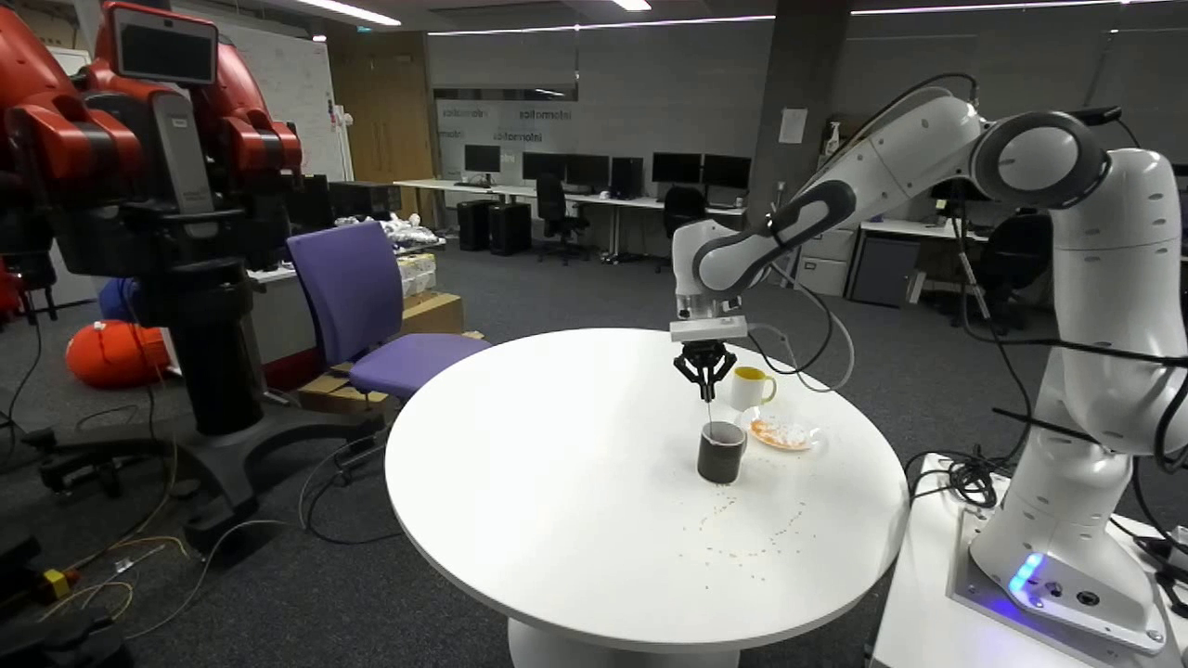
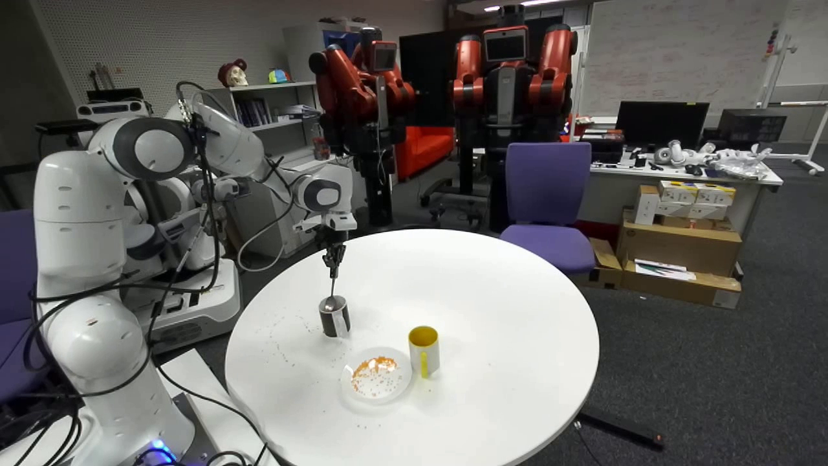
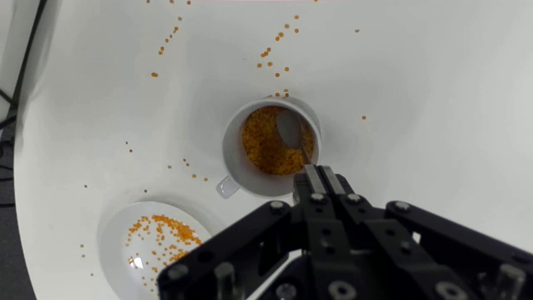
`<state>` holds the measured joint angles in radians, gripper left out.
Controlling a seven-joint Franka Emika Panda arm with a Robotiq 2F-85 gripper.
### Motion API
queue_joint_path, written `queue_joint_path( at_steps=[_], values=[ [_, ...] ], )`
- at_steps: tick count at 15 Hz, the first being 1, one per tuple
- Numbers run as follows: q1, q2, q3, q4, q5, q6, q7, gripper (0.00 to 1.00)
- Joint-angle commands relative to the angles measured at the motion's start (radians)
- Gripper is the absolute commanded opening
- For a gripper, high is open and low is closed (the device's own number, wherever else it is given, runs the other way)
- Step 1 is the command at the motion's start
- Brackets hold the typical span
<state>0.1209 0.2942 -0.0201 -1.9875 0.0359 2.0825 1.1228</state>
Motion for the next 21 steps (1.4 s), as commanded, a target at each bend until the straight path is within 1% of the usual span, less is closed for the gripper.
queue_joint_path(
  at_steps=[1,2,3,4,7,9,10,11,21],
  values=[
    [0.021,-0.151,0.014,-0.115,-0.093,0.008,-0.029,0.01],
    [0.024,-0.175,0.019,-0.13,-0.123,0.004,-0.029,0.01],
    [0.03,-0.201,0.024,-0.155,-0.18,0.014,-0.037,0.01],
    [0.028,-0.229,0.034,-0.183,-0.218,0.023,-0.061,0.01],
    [0.014,-0.31,0.054,-0.274,-0.311,0.08,-0.123,0.01],
    [0.007,-0.35,0.063,-0.323,-0.362,0.142,-0.161,0.01],
    [0.006,-0.266,0.069,-0.232,-0.32,0.074,-0.111,0.01],
    [0.004,-0.277,0.072,-0.246,-0.324,0.082,-0.114,0.03],
    [0.005,-0.258,0.071,-0.239,-0.324,0.081,-0.113,0.03]
  ],
)
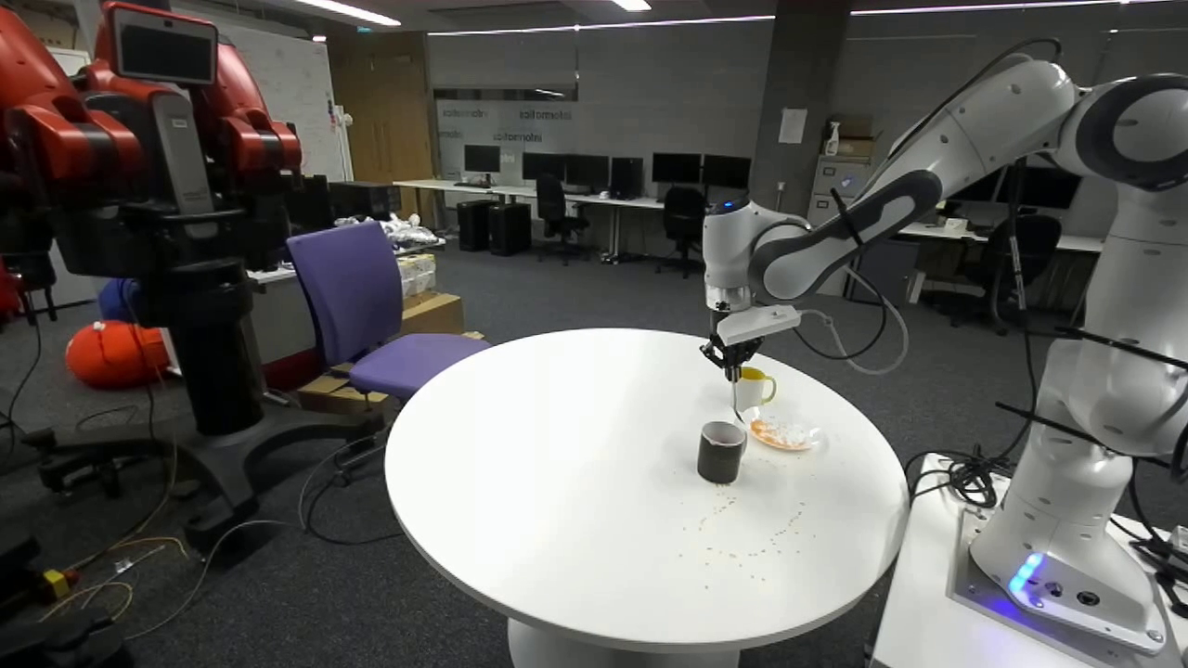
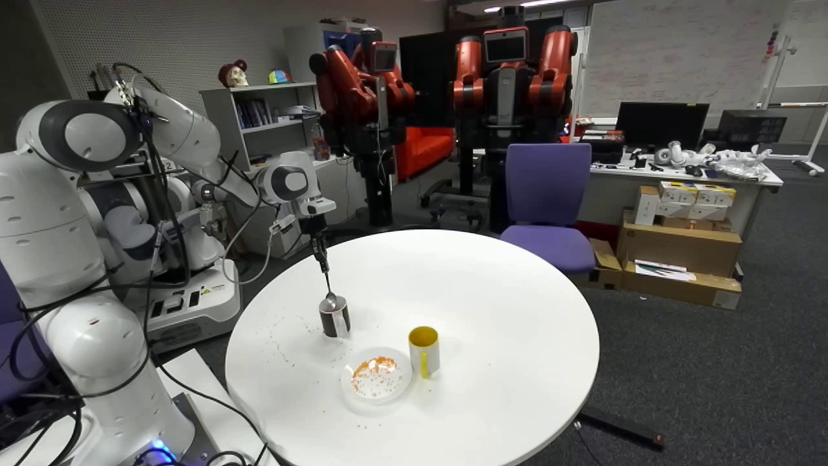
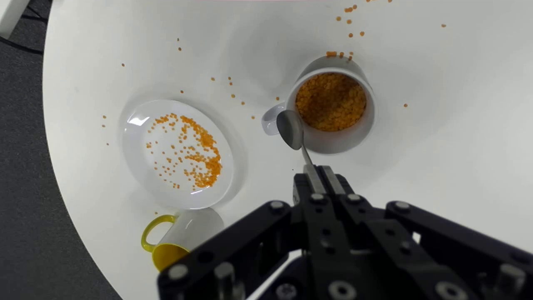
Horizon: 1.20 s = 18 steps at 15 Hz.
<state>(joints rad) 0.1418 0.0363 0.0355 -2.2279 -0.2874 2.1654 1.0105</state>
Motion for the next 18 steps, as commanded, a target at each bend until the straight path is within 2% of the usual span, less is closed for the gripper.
queue_joint_path(
  at_steps=[1,7,10,13,18],
  values=[
    [-0.016,0.0,0.016,0.001,0.0,-0.002,0.0,0.03],
    [-0.02,0.0,0.011,0.002,0.001,0.011,-0.003,0.01],
    [-0.036,0.002,0.001,0.0,0.013,0.071,-0.008,0.01],
    [-0.054,0.017,-0.006,-0.009,0.041,0.179,-0.035,0.01],
    [-0.058,0.045,0.001,-0.008,0.148,0.273,-0.114,0.01]
  ],
)
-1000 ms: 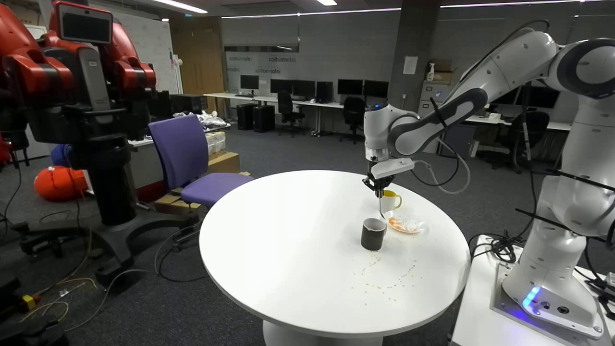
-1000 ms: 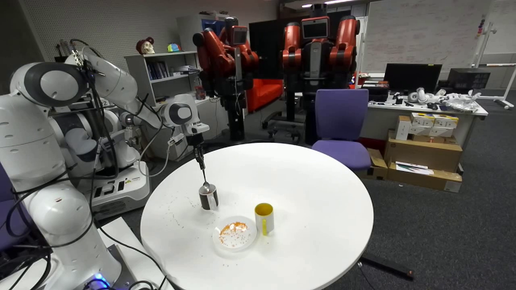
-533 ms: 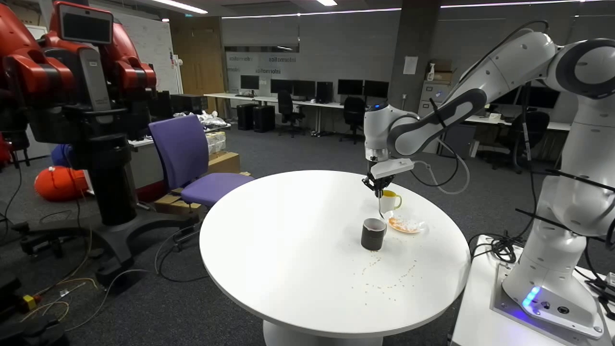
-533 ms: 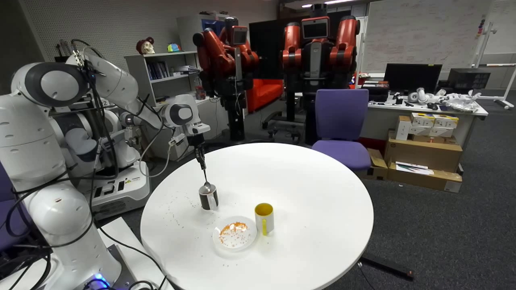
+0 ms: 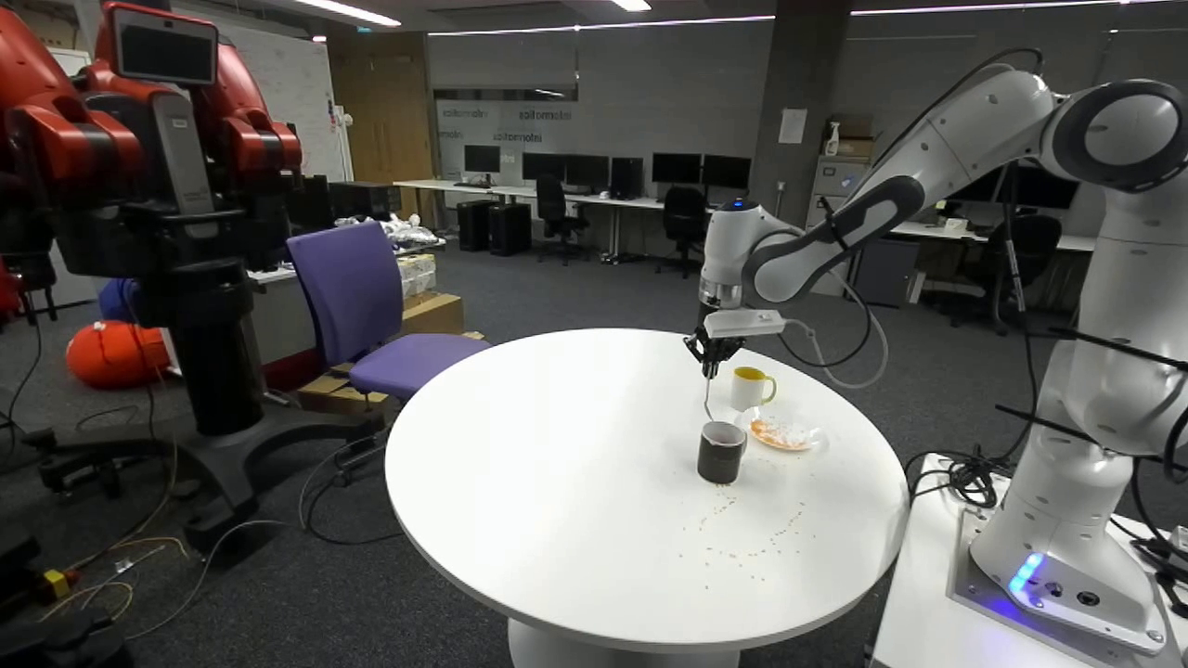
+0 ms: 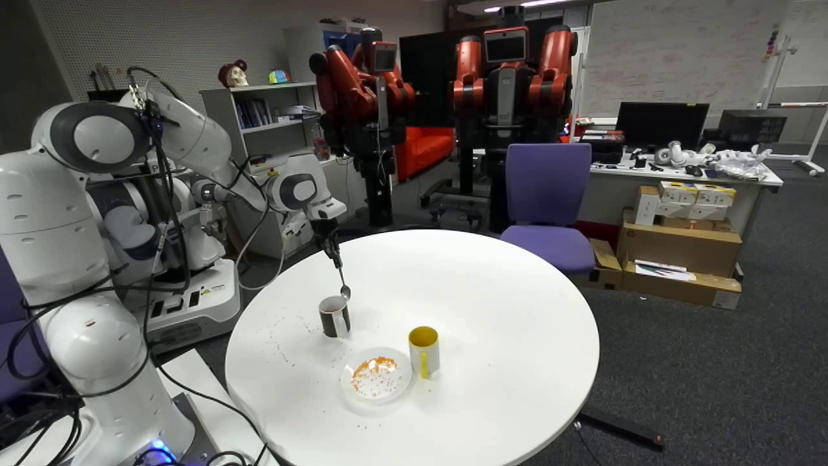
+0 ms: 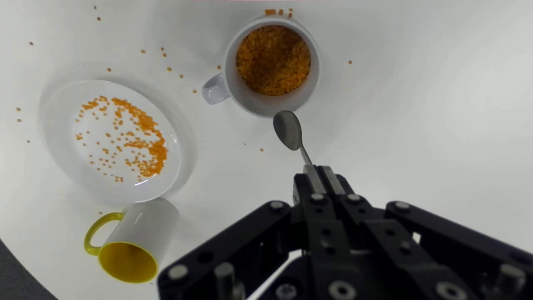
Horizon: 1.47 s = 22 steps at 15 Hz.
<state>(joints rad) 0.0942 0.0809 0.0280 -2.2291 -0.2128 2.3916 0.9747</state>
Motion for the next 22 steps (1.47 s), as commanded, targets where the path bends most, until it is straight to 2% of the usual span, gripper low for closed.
queue_joint_path(
  at_steps=[1,4,9,13,22],
  values=[
    [-0.008,-0.001,0.011,-0.004,0.095,0.048,-0.097,0.01],
    [-0.001,-0.021,0.016,-0.003,0.132,0.029,-0.132,0.01],
    [0.006,-0.079,0.024,-0.015,0.118,0.038,-0.124,0.01],
    [0.006,-0.119,0.04,-0.02,0.126,-0.004,-0.152,0.01],
    [-0.007,-0.13,0.037,-0.115,0.254,-0.008,-0.254,0.01]
  ],
)
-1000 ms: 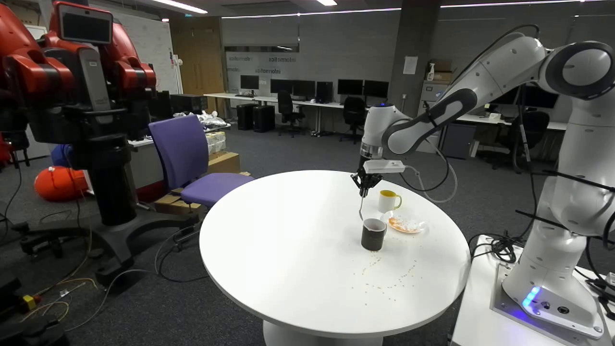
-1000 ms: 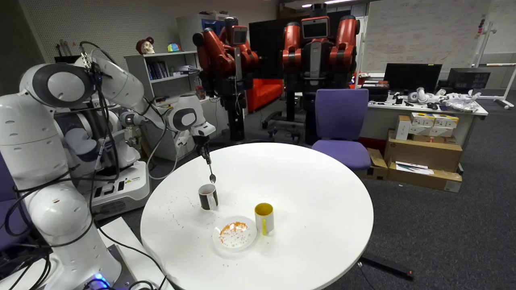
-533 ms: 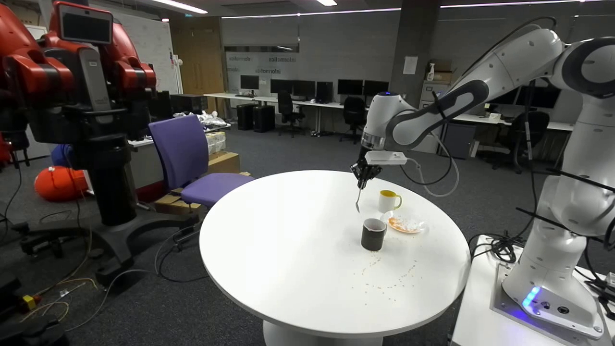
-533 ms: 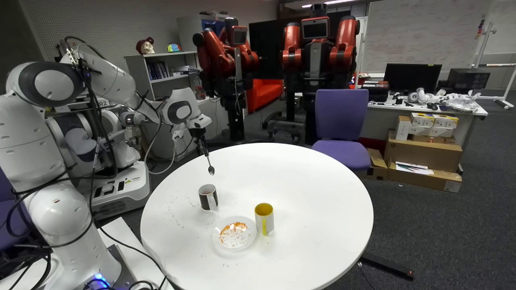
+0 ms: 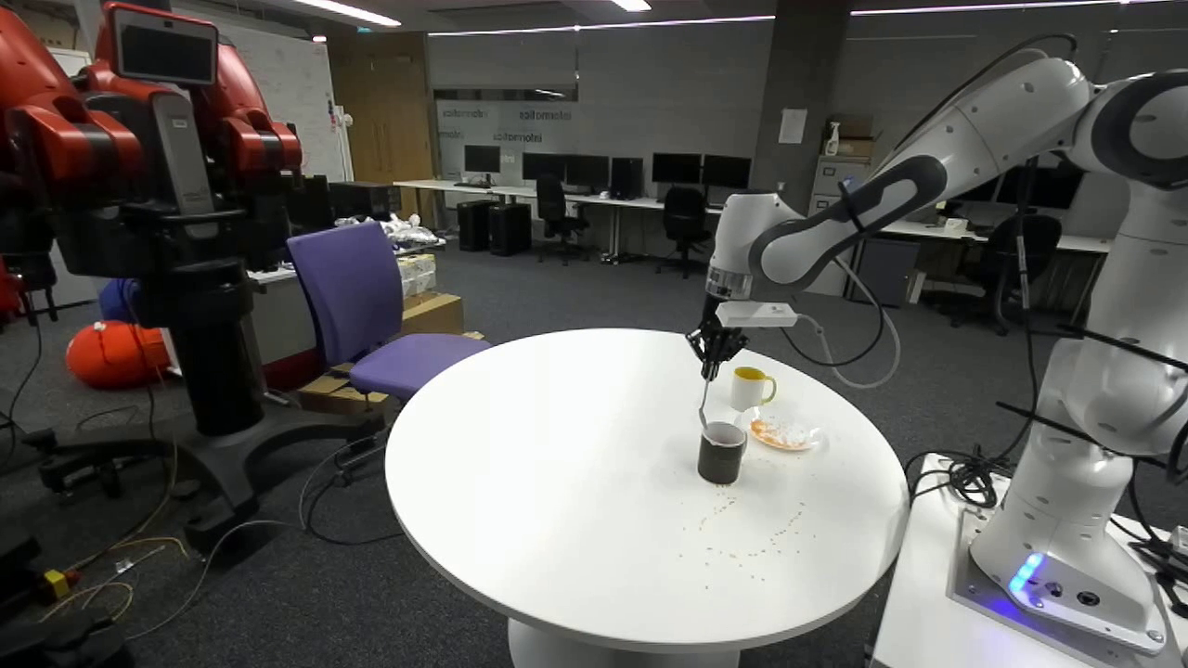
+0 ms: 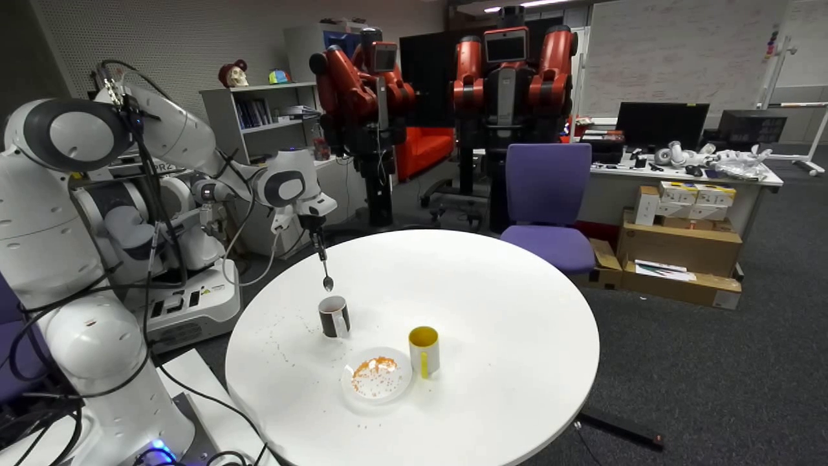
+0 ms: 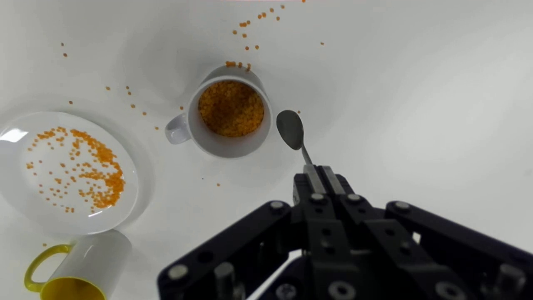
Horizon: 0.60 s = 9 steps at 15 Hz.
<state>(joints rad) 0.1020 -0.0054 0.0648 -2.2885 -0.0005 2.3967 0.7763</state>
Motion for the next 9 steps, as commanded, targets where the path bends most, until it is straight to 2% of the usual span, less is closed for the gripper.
queue_joint_path(
  at_steps=[1,6,9],
  values=[
    [-0.016,-0.043,-0.002,-0.065,0.048,-0.011,-0.064,0.01],
    [-0.028,-0.062,-0.01,-0.096,0.015,-0.027,-0.043,0.01],
    [-0.041,-0.046,-0.019,-0.109,0.014,0.022,-0.067,0.01]
  ],
)
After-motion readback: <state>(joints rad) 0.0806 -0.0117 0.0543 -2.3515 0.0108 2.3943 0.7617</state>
